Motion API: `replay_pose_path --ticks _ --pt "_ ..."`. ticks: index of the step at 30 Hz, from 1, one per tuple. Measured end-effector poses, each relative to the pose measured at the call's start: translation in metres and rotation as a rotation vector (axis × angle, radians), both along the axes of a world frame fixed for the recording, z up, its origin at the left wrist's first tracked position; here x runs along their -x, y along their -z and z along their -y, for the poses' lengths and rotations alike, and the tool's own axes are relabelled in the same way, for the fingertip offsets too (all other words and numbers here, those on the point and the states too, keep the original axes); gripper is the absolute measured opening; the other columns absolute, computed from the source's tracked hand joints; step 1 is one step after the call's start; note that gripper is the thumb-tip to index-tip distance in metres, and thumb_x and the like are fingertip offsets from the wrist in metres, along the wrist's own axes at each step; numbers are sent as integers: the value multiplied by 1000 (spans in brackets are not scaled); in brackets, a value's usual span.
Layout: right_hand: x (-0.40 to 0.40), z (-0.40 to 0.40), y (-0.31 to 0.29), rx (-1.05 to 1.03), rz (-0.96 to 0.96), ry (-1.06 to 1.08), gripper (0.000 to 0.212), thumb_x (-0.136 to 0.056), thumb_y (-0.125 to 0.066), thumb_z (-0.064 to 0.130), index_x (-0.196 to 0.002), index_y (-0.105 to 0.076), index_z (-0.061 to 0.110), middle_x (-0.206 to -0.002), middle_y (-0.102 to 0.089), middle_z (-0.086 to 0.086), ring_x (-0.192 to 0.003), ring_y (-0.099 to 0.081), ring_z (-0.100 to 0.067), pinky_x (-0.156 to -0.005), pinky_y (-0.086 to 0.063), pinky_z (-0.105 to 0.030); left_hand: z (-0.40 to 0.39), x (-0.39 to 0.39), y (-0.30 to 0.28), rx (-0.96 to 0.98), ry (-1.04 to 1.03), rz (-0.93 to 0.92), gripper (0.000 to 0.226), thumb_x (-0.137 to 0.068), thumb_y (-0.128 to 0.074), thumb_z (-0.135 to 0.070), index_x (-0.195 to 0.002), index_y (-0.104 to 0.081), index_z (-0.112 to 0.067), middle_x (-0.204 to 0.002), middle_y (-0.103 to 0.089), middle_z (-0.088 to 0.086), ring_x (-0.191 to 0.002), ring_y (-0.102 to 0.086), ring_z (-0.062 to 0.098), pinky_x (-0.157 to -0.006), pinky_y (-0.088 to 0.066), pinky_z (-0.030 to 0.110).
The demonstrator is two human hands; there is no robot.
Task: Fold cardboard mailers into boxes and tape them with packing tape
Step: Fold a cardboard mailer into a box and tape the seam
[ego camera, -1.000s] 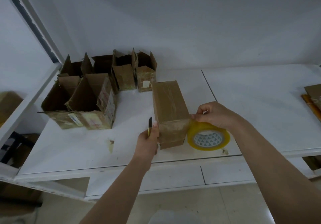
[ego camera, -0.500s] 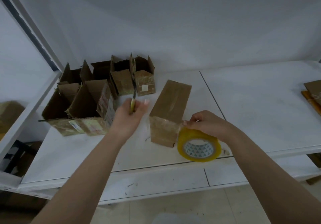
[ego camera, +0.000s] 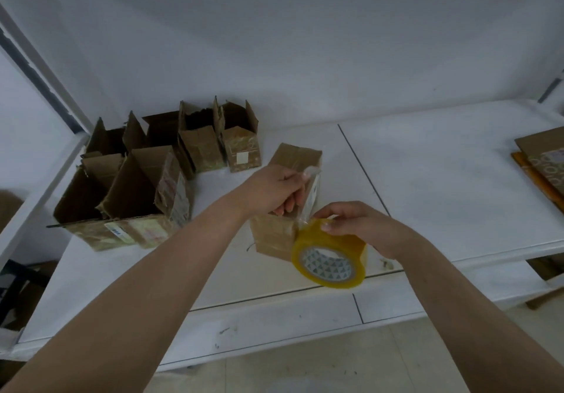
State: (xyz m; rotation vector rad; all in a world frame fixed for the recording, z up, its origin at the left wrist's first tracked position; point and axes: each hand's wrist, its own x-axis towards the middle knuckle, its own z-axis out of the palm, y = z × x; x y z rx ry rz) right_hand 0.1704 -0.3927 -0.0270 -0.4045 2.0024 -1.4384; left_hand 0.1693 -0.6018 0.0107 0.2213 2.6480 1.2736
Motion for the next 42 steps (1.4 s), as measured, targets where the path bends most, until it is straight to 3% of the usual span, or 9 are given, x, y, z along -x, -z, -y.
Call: replay_pose_path --ticks 3,7,13,22,28,31,36,40,42 --pt "2 -3 1 -32 -19 52 16 -85 -72 34 -101 -69 32 -90 -74 2 -80 -72 -14 -65 -53 -22 0 0 3 50 -5 -75 49 -101 -39 -44 -64 -58 -19 -46 -56 -9 -42 -50 5 -47 -41 15" --pt "5 -6 15 -457 -248 36 27 -79 -69 56 -96 -64 35 -104 -62 13 -92 -64 -10 -79 -52 -29 -1 -3 1 93 22 -101 48 -101 -38 -43 -64 -57 -19 -47 -56 -11 -44 -51 3 -55 -44 22" --pt "-7 -22 10 -190 -154 29 16 -90 -61 45 -103 -71 43 -95 -68 26 -89 -64 8 -65 -47 -5 0 -8 -24 299 283 48 47 -102 -39 -43 -63 -56 -22 -58 -56 -15 -57 -51 -1 -64 -40 15" --pt "-19 -21 1 -196 -160 145 16 -93 -60 41 -92 -76 43 -90 -73 15 -88 -68 -8 -84 -52 -27 -42 -5 -38 944 427 158 50 -102 -35 -40 -72 -65 -12 -72 -53 2 -70 -51 18 -62 -36 30" --pt "-23 -15 0 -218 -157 183 17 -93 -60 42 -90 -77 41 -93 -73 13 -88 -67 -10 -85 -53 -30 -57 -4 -35 1124 411 192 41 -102 -40 -30 -67 -57 -14 -70 -50 2 -72 -50 21 -64 -39 30" --pt "-26 -18 0 -174 -105 215 18 -93 -60 40 -88 -78 40 -87 -73 17 -83 -68 -5 -77 -52 -24 -52 -6 -39 1039 409 195 43 -102 -38 -35 -70 -56 -14 -70 -49 1 -68 -48 18 -60 -36 27" --pt "-30 -25 8 -184 -28 246 19 -94 -61 36 -87 -79 37 -85 -74 17 -83 -69 -7 -71 -50 -23 -18 -12 -48 484 136 197 52 -95 -48 -51 -69 -58 -7 -65 -56 8 -61 -53 24 -63 -42 34" --pt "-32 -30 11 -197 -16 265 22 -94 -60 34 -85 -79 36 -85 -74 16 -85 -69 -10 -71 -51 -24 -25 -23 -29 641 -1 -80 31 -86 -65 -33 -73 -54 -8 -75 -55 5 -76 -56 24 -56 -40 29" --pt "-32 -33 10 -199 -37 272 22 -95 -59 34 -85 -79 37 -86 -74 16 -85 -69 -10 -72 -52 -24 -35 -26 -23 734 -21 -105 20 -84 -66 -24 -82 -53 -9 -94 -48 5 -87 -54 24 -67 -45 29"
